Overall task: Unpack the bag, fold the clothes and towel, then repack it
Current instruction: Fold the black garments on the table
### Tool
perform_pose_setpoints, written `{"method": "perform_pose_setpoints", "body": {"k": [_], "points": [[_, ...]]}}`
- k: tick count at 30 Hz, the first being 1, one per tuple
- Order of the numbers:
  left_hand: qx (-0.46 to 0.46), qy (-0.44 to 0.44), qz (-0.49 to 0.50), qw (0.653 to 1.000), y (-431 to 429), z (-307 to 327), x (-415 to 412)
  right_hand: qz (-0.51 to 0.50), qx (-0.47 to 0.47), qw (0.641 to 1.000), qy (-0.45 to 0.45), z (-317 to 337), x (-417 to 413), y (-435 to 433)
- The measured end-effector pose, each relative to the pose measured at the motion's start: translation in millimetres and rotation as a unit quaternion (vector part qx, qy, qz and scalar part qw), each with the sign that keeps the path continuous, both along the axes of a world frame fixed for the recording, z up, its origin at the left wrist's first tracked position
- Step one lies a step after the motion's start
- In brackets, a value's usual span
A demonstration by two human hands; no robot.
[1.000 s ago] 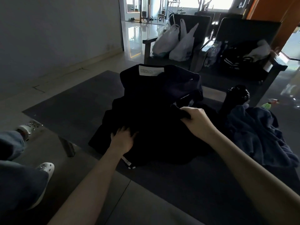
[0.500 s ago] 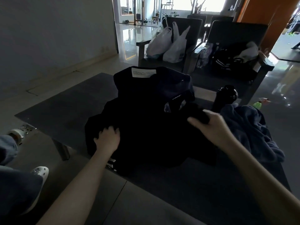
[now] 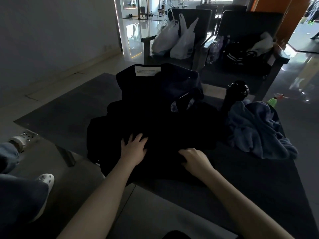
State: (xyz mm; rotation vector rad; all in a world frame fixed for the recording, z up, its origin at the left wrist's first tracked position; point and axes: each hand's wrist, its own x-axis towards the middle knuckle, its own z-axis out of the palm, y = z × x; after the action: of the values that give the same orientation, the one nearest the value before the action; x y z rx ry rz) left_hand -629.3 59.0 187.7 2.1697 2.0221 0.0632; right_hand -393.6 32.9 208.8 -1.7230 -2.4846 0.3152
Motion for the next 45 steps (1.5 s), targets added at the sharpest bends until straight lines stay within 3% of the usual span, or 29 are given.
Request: {"method": "perform_pose_setpoints", "body": {"k": [12, 21, 28, 32, 35, 37, 39, 42, 45], "points": [[-0.109, -0.041, 0.071, 0.991, 16.2, 5.7, -4.1, -0.139, 0.015, 0.989, 0.053, 45.0, 120.4, -51.5], [-0.129, -0.015, 0.085, 0.988, 30.7, -7.1, -3.9, -0.27, 0.027, 0.961, -0.043, 43.3, 173.5, -63.8], [-0.141, -0.013, 0.109, 0.984, 58.6, -10.3, -11.2, -0.344, -0.019, 0.935, -0.09, 25.7, 178.1, -66.7], [-0.141, -0.003, 0.109, 0.984, 65.5, -13.8, -19.7, -0.366, -0.074, 0.913, -0.161, 22.1, 170.9, -71.4], [-0.149, -0.013, 0.093, 0.984, 60.7, -16.9, -15.9, -0.34, -0.1, 0.911, -0.211, 22.5, 139.9, -69.0], [-0.149, -0.014, 0.089, 0.985, 55.9, -17.8, -12.6, -0.256, -0.042, 0.953, -0.159, 25.0, 105.5, -66.5], [-0.144, -0.013, 0.087, 0.986, 50.3, -15.2, -8.5, -0.151, -0.01, 0.987, -0.053, 23.5, 63.6, -63.9], [-0.132, -0.026, 0.077, 0.988, 42.8, -9.2, -1.4, -0.048, -0.064, 0.997, 0.002, -0.5, 9.5, -54.0], [-0.123, -0.043, 0.068, 0.989, 36.8, -6.3, 2.9, -0.046, -0.095, 0.994, -0.011, -31.6, -11.5, -45.8]]}}
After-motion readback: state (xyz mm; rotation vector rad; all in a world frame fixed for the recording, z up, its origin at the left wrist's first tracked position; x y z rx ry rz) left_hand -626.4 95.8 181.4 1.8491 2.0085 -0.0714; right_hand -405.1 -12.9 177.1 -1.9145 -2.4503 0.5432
